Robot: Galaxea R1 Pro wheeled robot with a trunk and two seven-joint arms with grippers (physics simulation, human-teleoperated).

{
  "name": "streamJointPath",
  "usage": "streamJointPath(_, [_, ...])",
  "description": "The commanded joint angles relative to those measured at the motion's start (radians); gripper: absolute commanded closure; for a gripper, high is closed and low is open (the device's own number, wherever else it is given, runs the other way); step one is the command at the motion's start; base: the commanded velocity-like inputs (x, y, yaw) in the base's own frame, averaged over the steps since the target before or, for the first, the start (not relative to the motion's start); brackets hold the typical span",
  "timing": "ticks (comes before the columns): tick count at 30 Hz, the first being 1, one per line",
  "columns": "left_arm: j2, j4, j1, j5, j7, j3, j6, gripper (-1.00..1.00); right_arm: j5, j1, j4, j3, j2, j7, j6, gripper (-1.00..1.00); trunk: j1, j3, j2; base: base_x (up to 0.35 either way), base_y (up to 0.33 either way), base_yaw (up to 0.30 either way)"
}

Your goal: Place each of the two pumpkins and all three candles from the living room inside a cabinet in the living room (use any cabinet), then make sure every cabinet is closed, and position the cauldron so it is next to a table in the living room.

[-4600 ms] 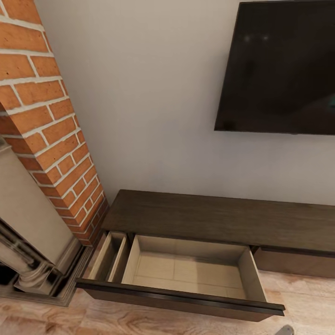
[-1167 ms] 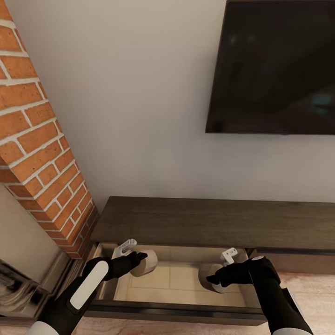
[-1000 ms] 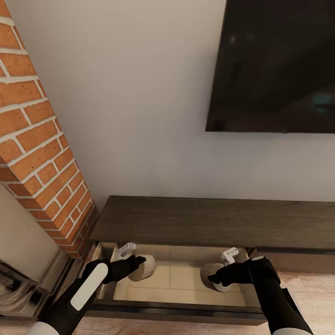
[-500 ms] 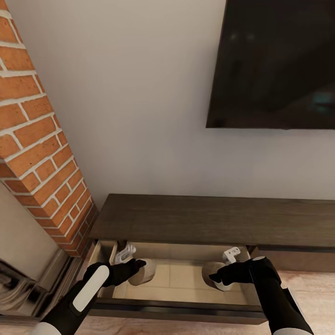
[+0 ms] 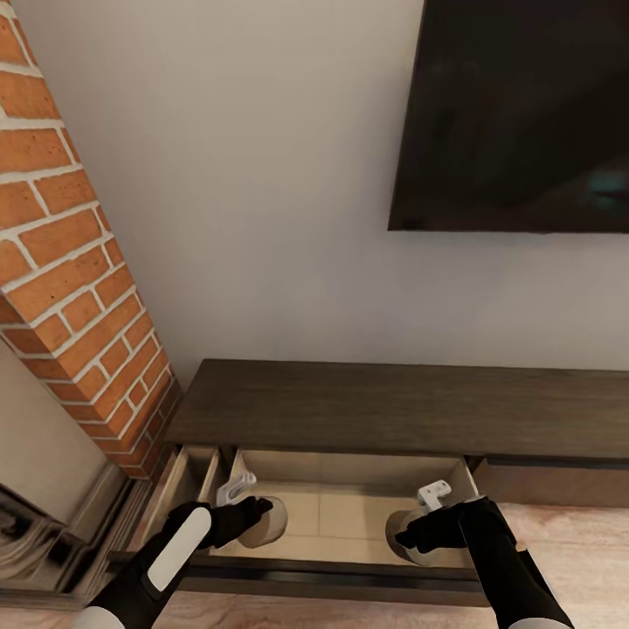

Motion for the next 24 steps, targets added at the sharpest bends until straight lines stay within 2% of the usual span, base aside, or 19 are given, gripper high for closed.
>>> streamJointPath(1, [0.000, -0.002, -0.001, 0.009, 0.009, -0.004, -0.001, 1.00, 0.009, -0.001, -0.001, -0.003, 0.001, 0.008, 0.001, 1.00, 0.004, -0.004, -0.008, 0.000, 0.000, 0.000])
streamJointPath(12, [-0.001, -0.002, -0.001, 0.008, 0.006, -0.004, -0.001, 1.00, 0.010, -0.001, -0.002, -0.004, 0.002, 0.007, 0.001, 1.00, 0.046, -0.039, -0.085, 0.000, 0.000, 0.000])
streamJointPath(18, [0.001, -0.003, -0.001, 0.008, 0.006, -0.004, -0.001, 1.00, 0.010, -0.001, -0.004, -0.004, 0.002, 0.007, 0.000, 1.00, 0.046, -0.039, -0.085, 0.004, 0.000, 0.000])
streamJointPath(24, [0.001, -0.003, -0.001, 0.009, 0.007, -0.001, -0.002, 1.00, 0.010, -0.001, -0.004, -0.004, 0.002, 0.007, 0.000, 1.00, 0.046, -0.039, -0.085, 0.263, 0.000, 0.000])
